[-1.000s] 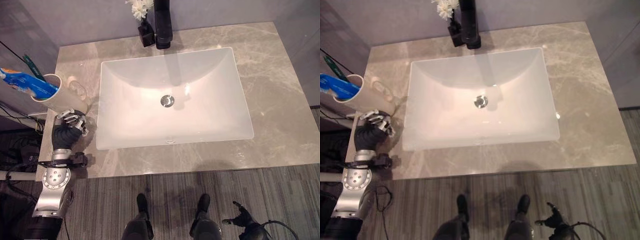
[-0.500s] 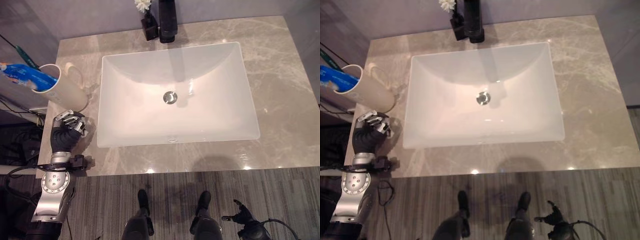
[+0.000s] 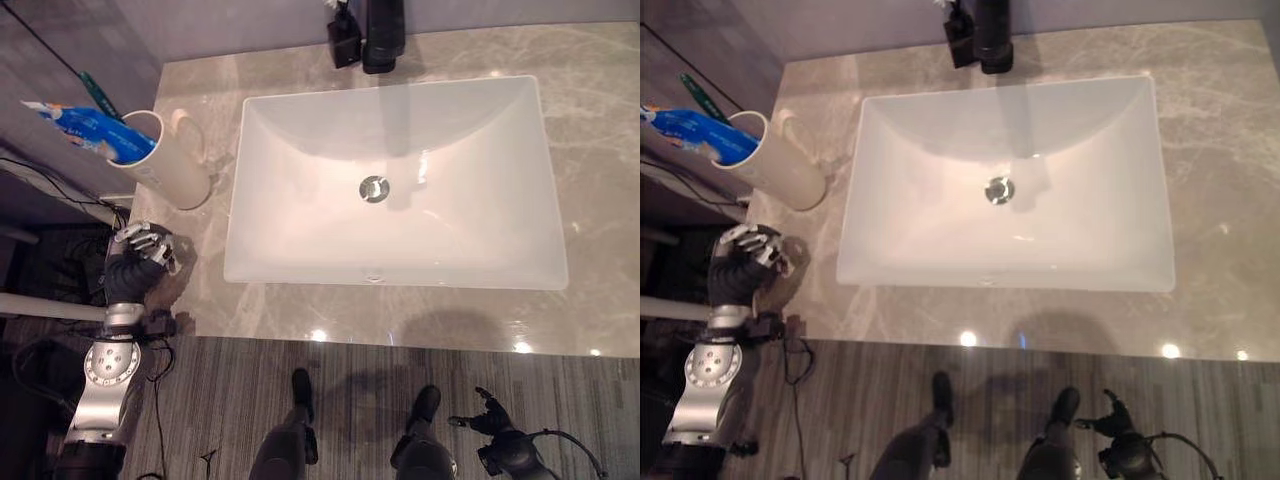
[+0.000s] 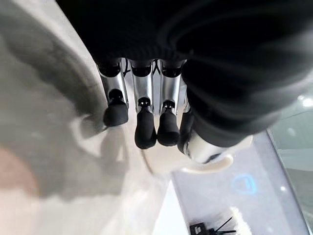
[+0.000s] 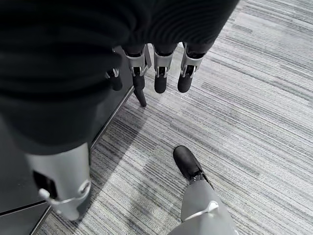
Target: Put brush and paste in cup on sink, flatten towel.
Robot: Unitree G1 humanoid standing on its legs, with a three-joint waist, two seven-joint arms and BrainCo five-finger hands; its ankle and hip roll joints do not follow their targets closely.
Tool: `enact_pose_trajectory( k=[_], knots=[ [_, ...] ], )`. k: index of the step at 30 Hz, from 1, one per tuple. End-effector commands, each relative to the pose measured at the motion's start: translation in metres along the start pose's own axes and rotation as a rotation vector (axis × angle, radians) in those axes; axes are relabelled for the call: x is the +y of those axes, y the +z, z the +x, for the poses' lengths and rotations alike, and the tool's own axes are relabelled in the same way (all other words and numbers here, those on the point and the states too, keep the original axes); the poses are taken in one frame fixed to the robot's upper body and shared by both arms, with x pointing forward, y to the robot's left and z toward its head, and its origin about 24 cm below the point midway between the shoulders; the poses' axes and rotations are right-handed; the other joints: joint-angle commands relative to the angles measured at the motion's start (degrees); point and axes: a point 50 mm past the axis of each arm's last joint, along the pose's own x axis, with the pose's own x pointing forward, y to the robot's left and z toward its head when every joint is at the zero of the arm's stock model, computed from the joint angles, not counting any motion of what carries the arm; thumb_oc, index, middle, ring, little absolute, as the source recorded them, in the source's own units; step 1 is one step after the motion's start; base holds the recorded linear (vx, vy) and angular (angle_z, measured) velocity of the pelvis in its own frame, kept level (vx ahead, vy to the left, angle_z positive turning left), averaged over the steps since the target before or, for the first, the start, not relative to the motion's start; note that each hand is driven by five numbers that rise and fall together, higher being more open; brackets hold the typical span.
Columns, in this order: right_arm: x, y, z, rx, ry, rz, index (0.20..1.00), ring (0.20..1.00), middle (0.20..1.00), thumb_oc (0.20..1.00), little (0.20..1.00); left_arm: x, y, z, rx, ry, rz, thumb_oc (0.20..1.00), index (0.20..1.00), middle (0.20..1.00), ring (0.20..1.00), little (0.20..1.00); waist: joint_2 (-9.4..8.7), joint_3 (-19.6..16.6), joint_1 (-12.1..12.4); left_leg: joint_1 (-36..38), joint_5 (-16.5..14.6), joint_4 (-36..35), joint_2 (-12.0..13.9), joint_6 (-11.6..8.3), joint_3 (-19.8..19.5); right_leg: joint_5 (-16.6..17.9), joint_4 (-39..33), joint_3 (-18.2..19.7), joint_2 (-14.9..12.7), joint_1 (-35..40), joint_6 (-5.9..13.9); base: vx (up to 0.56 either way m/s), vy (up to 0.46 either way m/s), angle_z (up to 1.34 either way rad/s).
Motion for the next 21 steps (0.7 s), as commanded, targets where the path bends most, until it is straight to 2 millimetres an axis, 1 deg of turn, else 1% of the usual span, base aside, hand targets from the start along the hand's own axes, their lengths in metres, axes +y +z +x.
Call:
enact_pose_trajectory(
  k=[1, 6, 7, 10, 12, 21],
  knots=[
    [-0.007, 0.013, 0.007, -0.020, -0.039, 0.039, 1.000, 1.000, 1.000, 1.000, 1.000, 0.011, 0.022, 0.027, -0.139, 0.065, 0.030, 0.200, 0.200, 0.200, 0.200, 0.200, -1.20, 0.9, -1.1, -1.5, 0.7, 0.1, -4.0, 0.53, -0.7, 1.6, 0.4, 2.7, -1.8, 2.8, 2.97, 0.01, 0.050, -0.02],
    [-0.006, 0.021, 0.010, -0.036, -0.034, 0.049, 1.000, 1.000, 1.000, 1.000, 1.000, 0.008, 0.028, 0.039, -0.171, 0.087, 0.031, 0.200, 0.200, 0.200, 0.200, 0.200, -1.29, 1.5, -1.4, -1.9, 0.3, 0.1, -4.4, 1.29, -0.7, 1.8, 1.0, 4.4, -2.1, 1.5, 2.90, 0.01, 0.057, -0.07],
    [-0.006, 0.024, 0.011, -0.045, -0.032, 0.055, 1.000, 1.000, 1.000, 1.000, 1.000, 0.010, 0.031, 0.043, -0.185, 0.103, 0.042, 0.200, 0.200, 0.200, 0.200, 0.200, -1.19, 1.8, -1.7, -1.9, 0.3, 0.1, -4.6, 1.52, -0.5, 2.2, 1.1, 5.3, -2.3, 0.8, 2.98, 0.01, 0.054, -0.17],
    [-0.005, 0.027, 0.011, -0.052, -0.029, 0.053, 1.000, 1.000, 1.000, 1.000, 1.000, 0.012, 0.032, 0.046, -0.192, 0.114, 0.052, 0.200, 0.200, 0.200, 0.200, 0.200, -1.22, 1.9, -1.8, -2.1, 0.3, 0.1, -4.7, 1.63, -0.4, 2.5, 0.9, 6.0, -2.3, 0.3, 3.02, 0.01, 0.049, -0.15],
    [-0.005, 0.030, 0.012, -0.058, -0.028, 0.066, 1.000, 1.000, 1.000, 1.000, 1.000, 0.013, 0.036, 0.053, -0.208, 0.132, 0.055, 0.200, 0.200, 0.200, 0.200, 0.200, -1.35, 2.0, -2.1, -2.2, 0.1, 0.1, -4.8, 1.80, -0.3, 2.6, 0.8, 6.9, -2.2, -0.4, 3.02, 0.00, 0.026, -0.09],
    [-0.006, 0.032, 0.014, -0.047, -0.038, 0.092, 1.000, 1.000, 1.000, 1.000, 1.000, 0.009, 0.042, 0.064, -0.231, 0.149, 0.065, 0.200, 0.200, 0.200, 0.200, 0.200, -0.87, 2.4, -2.3, -2.3, 0.0, 0.1, -5.1, 2.21, -0.9, 1.9, 2.1, 7.2, -2.5, -0.9, 2.96, 0.01, 0.006, -0.07]
  ],
)
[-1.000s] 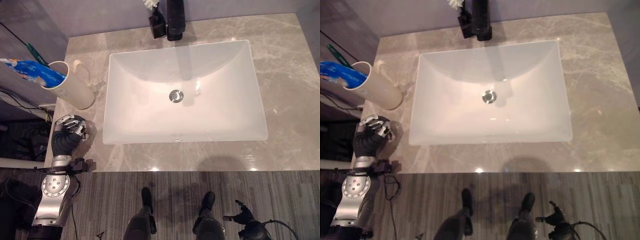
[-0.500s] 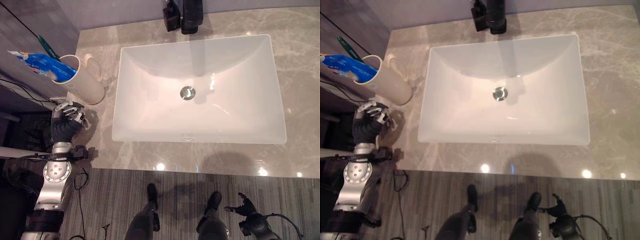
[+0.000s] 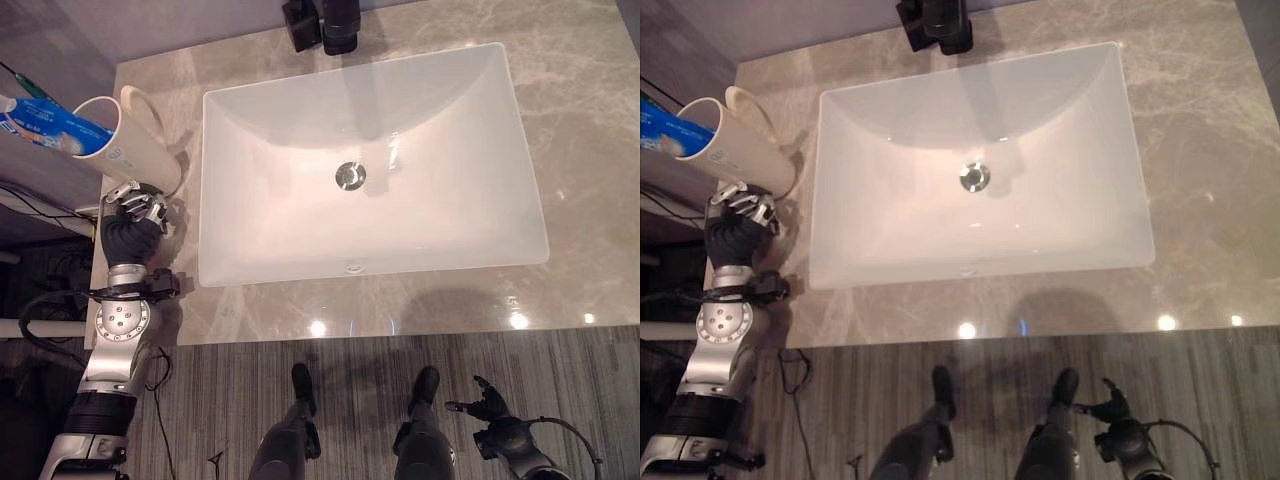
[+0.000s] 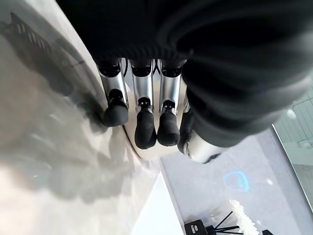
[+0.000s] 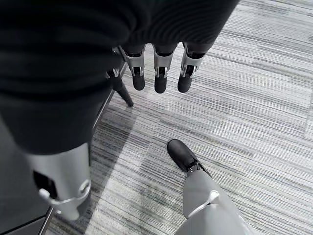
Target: Put brush and paste in cup on sink, flatten towel.
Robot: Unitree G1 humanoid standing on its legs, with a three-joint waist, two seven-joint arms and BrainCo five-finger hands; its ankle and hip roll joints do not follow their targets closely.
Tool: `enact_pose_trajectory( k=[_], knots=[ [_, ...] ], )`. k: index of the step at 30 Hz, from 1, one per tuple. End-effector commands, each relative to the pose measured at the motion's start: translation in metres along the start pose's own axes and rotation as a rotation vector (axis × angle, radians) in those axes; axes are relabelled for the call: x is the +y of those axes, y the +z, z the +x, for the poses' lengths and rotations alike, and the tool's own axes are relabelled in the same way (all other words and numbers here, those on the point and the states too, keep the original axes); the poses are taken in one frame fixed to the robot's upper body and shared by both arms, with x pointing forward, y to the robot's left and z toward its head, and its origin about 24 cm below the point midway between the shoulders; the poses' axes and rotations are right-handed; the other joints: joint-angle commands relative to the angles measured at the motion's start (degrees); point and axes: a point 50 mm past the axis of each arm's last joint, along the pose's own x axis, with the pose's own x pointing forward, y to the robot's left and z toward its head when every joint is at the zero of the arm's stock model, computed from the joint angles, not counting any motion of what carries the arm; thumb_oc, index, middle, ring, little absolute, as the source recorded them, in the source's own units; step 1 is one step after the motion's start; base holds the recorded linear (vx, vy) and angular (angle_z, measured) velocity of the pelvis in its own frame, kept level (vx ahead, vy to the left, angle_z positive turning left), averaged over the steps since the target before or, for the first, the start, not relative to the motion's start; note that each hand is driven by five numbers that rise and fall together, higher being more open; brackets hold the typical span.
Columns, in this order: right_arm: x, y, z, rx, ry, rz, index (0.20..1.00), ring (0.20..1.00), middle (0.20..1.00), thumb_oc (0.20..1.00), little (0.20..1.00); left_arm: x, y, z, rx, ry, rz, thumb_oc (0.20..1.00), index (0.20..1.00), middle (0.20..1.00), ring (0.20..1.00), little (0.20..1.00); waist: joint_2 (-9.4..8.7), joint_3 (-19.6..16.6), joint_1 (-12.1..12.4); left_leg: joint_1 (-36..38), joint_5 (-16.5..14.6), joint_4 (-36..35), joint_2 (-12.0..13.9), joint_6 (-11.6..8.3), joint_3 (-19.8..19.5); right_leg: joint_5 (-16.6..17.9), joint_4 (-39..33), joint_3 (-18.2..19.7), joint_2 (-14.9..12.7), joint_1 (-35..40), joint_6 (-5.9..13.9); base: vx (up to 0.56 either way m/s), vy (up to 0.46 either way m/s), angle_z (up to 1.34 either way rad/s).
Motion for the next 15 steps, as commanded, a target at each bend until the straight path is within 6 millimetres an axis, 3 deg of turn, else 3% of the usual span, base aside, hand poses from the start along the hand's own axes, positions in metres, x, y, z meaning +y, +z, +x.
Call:
enact_pose_trajectory(
  k=[1, 7, 11, 15],
  knots=[
    [-0.001, 0.017, 0.006, -0.041, -0.025, 0.034, 1.000, 1.000, 1.000, 1.000, 1.000, 0.010, 0.033, 0.027, -0.174, 0.034, 0.057, 0.200, 0.200, 0.200, 0.200, 0.200, -0.65, 2.5, -0.2, -0.5, -0.1, 0.1, -4.7, 2.00, -4.2, 0.0, 2.3, 2.8, -2.2, 3.8, 3.44, 0.00, 0.000, 0.00],
    [-0.004, 0.028, 0.009, -0.058, -0.044, 0.086, 1.000, 1.000, 1.000, 1.000, 1.000, 0.004, 0.030, 0.020, -0.160, 0.003, -0.027, 0.200, 0.200, 0.200, 0.200, 0.200, 0.57, 2.4, 0.4, -0.4, -0.4, 0.1, -5.4, 2.25, -5.0, -0.5, 3.2, 2.5, -2.8, 3.8, 3.46, 0.00, 0.005, 0.00],
    [-0.004, 0.027, 0.009, -0.056, -0.043, 0.111, 1.000, 1.000, 1.000, 1.000, 1.000, 0.013, 0.020, 0.003, -0.114, 0.011, -0.009, 0.200, 0.200, 0.200, 0.200, 0.200, 0.83, 2.2, 1.0, -0.3, -0.4, 0.1, -5.7, 2.48, -5.4, -0.3, 3.2, 2.6, -2.9, 3.8, 3.48, 0.00, 0.000, 0.00],
    [-0.012, 0.025, 0.009, -0.057, -0.061, 0.101, 1.000, 1.000, 1.000, 1.000, 1.000, 0.023, 0.023, 0.002, -0.114, -0.005, 0.052, 0.200, 0.200, 0.200, 0.200, 0.200, 1.14, 2.3, 1.6, -1.0, -0.3, 0.1, -6.0, 2.51, -6.0, 0.4, 2.7, 2.1, -2.9, 3.8, 3.70, 0.00, 0.002, 0.02]
  ],
)
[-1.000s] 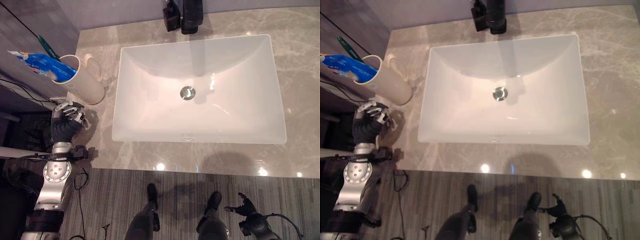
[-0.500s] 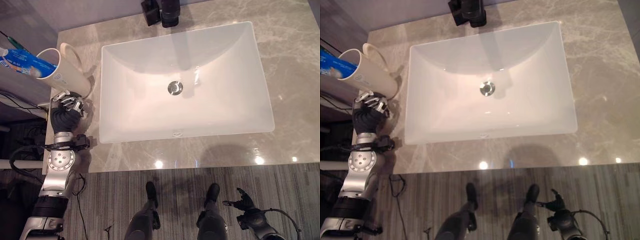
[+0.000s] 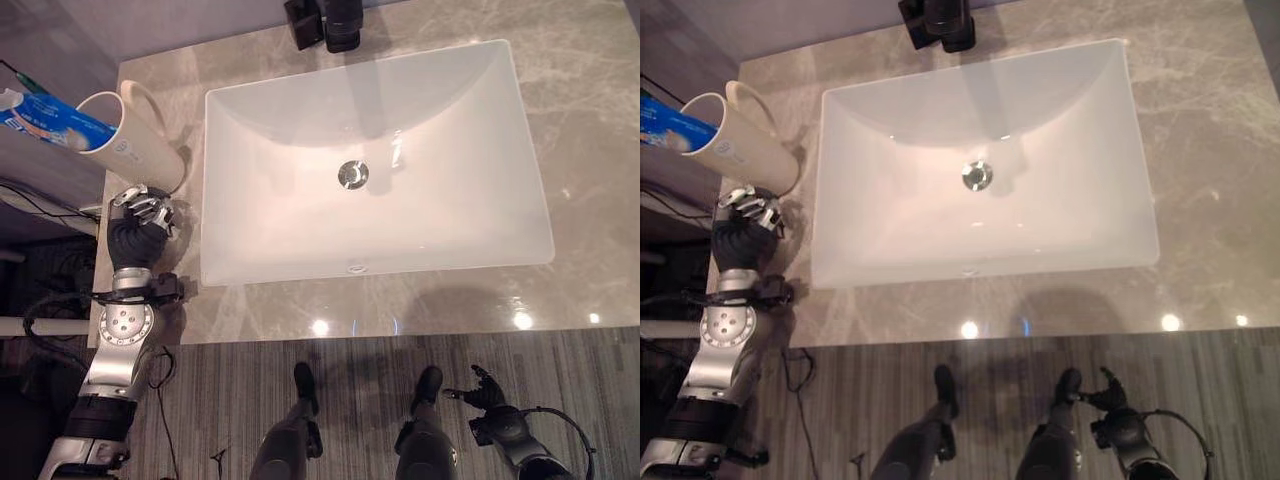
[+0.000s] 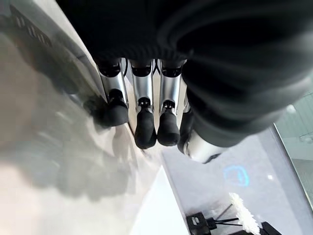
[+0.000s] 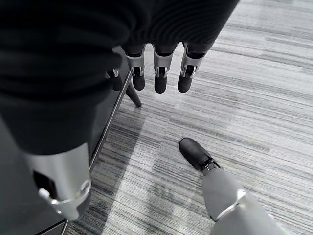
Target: Put brush and paste in cup on sink, flatten towel.
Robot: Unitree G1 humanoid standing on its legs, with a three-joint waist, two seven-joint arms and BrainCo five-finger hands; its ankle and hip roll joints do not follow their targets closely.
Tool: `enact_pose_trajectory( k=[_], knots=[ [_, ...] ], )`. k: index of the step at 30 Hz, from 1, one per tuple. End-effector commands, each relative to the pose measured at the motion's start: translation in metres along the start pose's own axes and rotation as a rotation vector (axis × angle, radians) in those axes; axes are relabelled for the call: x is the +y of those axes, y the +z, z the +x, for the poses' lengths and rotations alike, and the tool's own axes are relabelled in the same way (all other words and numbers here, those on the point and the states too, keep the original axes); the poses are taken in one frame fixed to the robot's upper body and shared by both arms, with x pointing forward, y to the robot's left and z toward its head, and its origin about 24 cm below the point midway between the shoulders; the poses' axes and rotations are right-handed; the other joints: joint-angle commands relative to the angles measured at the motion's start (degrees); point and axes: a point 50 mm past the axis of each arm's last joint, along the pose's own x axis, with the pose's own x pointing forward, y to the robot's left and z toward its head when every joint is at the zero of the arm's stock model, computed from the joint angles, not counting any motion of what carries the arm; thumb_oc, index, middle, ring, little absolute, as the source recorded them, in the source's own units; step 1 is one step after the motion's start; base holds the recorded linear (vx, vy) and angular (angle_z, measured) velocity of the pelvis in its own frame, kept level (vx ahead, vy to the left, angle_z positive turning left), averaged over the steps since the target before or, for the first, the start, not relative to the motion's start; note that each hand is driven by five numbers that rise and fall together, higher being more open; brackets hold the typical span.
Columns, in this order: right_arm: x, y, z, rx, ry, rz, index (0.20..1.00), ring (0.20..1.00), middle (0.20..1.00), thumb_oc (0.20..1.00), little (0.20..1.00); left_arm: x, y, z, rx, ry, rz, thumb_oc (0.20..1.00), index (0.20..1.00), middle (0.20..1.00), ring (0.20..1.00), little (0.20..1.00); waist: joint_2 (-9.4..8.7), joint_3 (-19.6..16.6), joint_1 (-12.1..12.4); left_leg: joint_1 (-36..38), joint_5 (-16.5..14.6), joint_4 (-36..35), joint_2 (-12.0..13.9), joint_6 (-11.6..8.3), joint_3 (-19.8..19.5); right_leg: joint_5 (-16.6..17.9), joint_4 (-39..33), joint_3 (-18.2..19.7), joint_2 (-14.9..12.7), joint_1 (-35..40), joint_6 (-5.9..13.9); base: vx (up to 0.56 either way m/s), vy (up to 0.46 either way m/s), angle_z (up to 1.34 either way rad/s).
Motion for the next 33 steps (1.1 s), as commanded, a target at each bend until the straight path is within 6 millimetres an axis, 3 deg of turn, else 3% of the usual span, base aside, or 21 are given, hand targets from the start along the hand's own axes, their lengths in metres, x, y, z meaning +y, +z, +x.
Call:
enact_pose_trajectory(
  k=[1, 9, 33],
  knots=[
    [-0.009, 0.010, 0.003, -0.034, -0.043, 0.038, 1.000, 1.000, 1.000, 1.000, 1.000, 0.026, 0.031, 0.015, -0.147, 0.042, 0.058, 0.200, 0.200, 0.200, 0.200, 0.200, -0.01, 1.6, 0.5, -1.3, -0.3, 0.1, -5.6, 2.42, -5.7, 0.5, 2.3, 2.4, -2.5, 3.5, 3.73, 0.00, -0.002, 0.03],
    [-0.015, 0.013, 0.004, -0.046, -0.055, 0.027, 1.000, 1.000, 1.000, 1.000, 1.000, 0.042, 0.037, 0.022, -0.159, 0.085, 0.102, 0.200, 0.200, 0.200, 0.200, 0.200, -0.27, 1.7, 0.8, -2.1, -0.2, 0.1, -5.5, 2.32, -5.8, 1.0, 1.6, 3.0, -1.9, 2.8, 3.68, 0.00, 0.000, 0.00],
    [-0.010, 0.021, 0.005, -0.075, -0.041, 0.029, 1.000, 1.000, 1.000, 1.000, 1.000, 0.038, 0.037, 0.056, -0.159, 0.206, 0.077, 0.200, 0.200, 0.200, 0.200, 0.200, -0.70, 2.0, -1.8, -2.3, -0.5, 0.1, -5.4, 2.45, -4.8, 0.9, 1.6, 5.1, -1.7, 1.6, 3.64, 0.00, 0.001, 0.00]
  ],
)
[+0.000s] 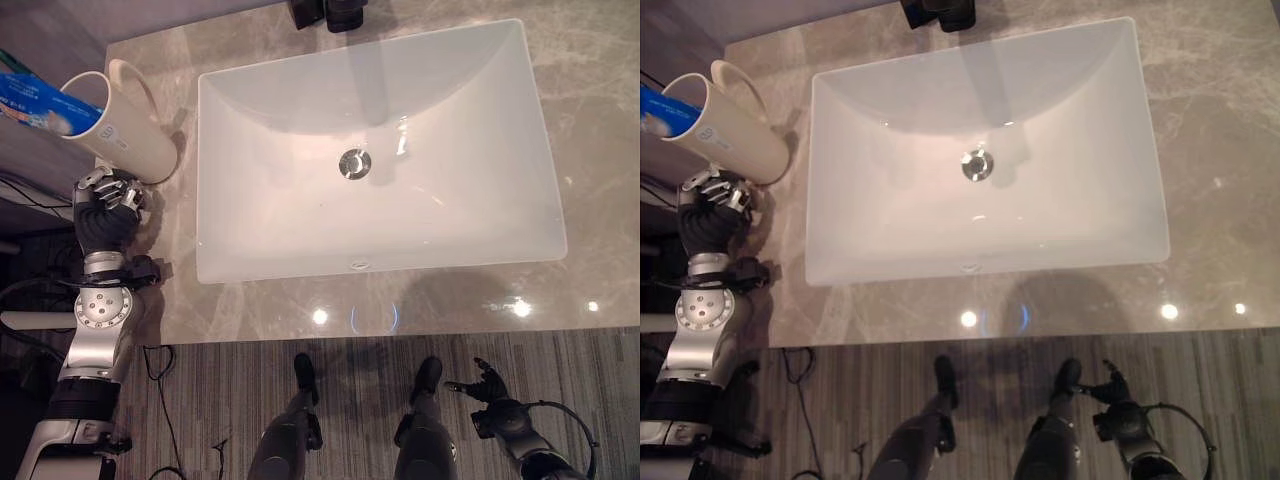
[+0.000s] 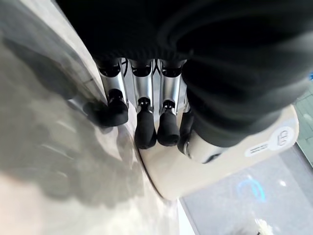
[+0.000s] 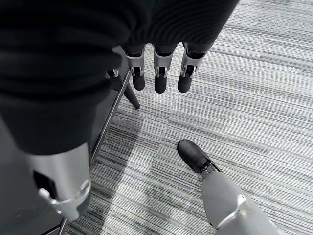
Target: Put brush and paste in cup on sink, flatten towel.
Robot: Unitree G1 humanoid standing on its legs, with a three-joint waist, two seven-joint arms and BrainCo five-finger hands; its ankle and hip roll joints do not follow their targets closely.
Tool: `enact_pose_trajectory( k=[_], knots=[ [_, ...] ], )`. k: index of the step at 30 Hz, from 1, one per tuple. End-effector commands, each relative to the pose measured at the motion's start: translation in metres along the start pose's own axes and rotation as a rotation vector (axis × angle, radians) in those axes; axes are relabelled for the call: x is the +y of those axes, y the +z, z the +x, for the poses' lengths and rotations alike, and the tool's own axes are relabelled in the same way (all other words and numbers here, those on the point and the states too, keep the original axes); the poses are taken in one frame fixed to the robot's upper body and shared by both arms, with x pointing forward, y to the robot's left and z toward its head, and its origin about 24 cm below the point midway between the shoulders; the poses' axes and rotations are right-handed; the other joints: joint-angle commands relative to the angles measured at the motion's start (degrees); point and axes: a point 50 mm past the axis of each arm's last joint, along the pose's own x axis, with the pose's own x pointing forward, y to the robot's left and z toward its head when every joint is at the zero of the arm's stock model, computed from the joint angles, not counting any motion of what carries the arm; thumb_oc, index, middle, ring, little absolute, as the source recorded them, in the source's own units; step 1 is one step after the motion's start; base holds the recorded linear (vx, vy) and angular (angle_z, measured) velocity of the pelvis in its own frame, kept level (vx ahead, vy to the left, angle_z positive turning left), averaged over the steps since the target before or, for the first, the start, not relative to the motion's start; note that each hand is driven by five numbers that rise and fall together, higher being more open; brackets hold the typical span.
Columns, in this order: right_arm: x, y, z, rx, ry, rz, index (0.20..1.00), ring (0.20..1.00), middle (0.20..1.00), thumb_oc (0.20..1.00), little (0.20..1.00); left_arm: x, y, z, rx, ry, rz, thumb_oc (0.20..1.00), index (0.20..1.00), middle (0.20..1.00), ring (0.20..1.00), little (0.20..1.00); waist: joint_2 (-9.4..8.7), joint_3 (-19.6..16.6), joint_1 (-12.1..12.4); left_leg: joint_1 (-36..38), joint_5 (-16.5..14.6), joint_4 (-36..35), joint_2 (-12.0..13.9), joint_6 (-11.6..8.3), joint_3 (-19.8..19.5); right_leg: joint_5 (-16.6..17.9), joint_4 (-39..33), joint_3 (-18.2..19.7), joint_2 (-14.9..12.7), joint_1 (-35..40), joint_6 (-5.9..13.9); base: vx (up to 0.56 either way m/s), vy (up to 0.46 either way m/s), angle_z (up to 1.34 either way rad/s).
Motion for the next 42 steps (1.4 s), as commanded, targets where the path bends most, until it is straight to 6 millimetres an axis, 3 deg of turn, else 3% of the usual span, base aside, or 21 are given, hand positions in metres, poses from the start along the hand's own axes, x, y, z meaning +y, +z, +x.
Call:
enact_pose_trajectory(
  k=[1, 11, 17, 22, 26, 33, 42],
  knots=[
    [-0.004, 0.009, 0.002, -0.034, -0.027, 0.021, 1.000, 1.000, 1.000, 1.000, 1.000, 0.015, 0.025, 0.028, -0.115, 0.081, 0.010, 0.200, 0.200, 0.200, 0.200, 0.200, 0.40, 0.9, -0.7, -1.1, -0.5, 0.1, -4.8, 2.16, -5.3, 0.3, 1.6, 4.0, -1.1, 3.4, 3.58, 0.00, 0.000, 0.00],
    [0.001, 0.017, 0.003, -0.060, -0.016, 0.020, 1.000, 1.000, 1.000, 1.000, 1.000, 0.000, 0.034, 0.049, -0.136, 0.112, 0.020, 0.200, 0.200, 0.200, 0.200, 0.200, 0.06, 1.4, -1.8, -1.6, -0.4, 0.1, -4.8, 2.07, -5.4, 0.4, 1.2, 4.1, -1.0, 3.3, 3.62, 0.00, 0.000, 0.00],
    [0.003, 0.014, 0.002, -0.054, -0.018, 0.024, 1.000, 1.000, 1.000, 1.000, 1.000, 0.001, 0.023, 0.033, -0.110, 0.130, 0.015, 0.200, 0.200, 0.200, 0.200, 0.200, 0.28, 1.5, -1.3, -1.1, -0.4, 0.1, -4.7, 2.12, -5.2, 0.2, 1.5, 4.5, -0.9, 3.4, 3.43, 0.00, -0.004, -0.05],
    [0.003, 0.002, -0.001, -0.013, -0.026, 0.031, 1.000, 1.000, 1.000, 1.000, 1.000, -0.001, 0.005, -0.004, -0.060, 0.116, -0.032, 0.200, 0.200, 0.200, 0.200, 0.200, 0.85, 1.0, -0.4, -0.4, -0.5, 0.1, -4.6, 2.33, -5.2, -0.3, 1.7, 4.5, -0.8, 4.0, 3.08, 0.01, -0.011, -0.04],
    [0.000, 0.000, -0.002, -0.014, -0.027, 0.028, 1.000, 1.000, 1.000, 1.000, 1.000, 0.000, 0.001, -0.013, -0.039, 0.103, -0.034, 0.200, 0.200, 0.200, 0.200, 0.200, 1.19, 0.6, -0.2, -0.3, -0.4, 0.1, -4.5, 2.31, -5.0, -0.5, 1.5, 4.7, -0.7, 4.1, 2.93, 0.00, -0.007, -0.04],
    [0.001, -0.007, -0.004, 0.010, -0.013, 0.019, 1.000, 1.000, 1.000, 1.000, 1.000, -0.001, -0.005, -0.008, -0.010, 0.083, 0.016, 0.200, 0.200, 0.200, 0.200, 0.200, 1.97, 0.2, -0.3, -0.5, -0.2, 0.1, -4.6, 2.20, -5.5, -0.9, 1.5, 4.4, -0.6, 4.2, 2.66, 0.00, -0.004, -0.01],
    [0.008, 0.002, -0.004, -0.032, 0.033, -0.013, 1.000, 1.000, 1.000, 1.000, 1.000, 0.004, -0.004, 0.010, 0.003, 0.081, 0.039, 0.200, 0.200, 0.200, 0.200, 0.200, 2.26, 0.1, -0.9, -0.5, -0.5, 0.1, -5.2, 2.24, -5.3, -0.3, 1.3, 4.8, -1.0, 4.0, 3.04, 0.00, 0.000, 0.00]
  ],
)
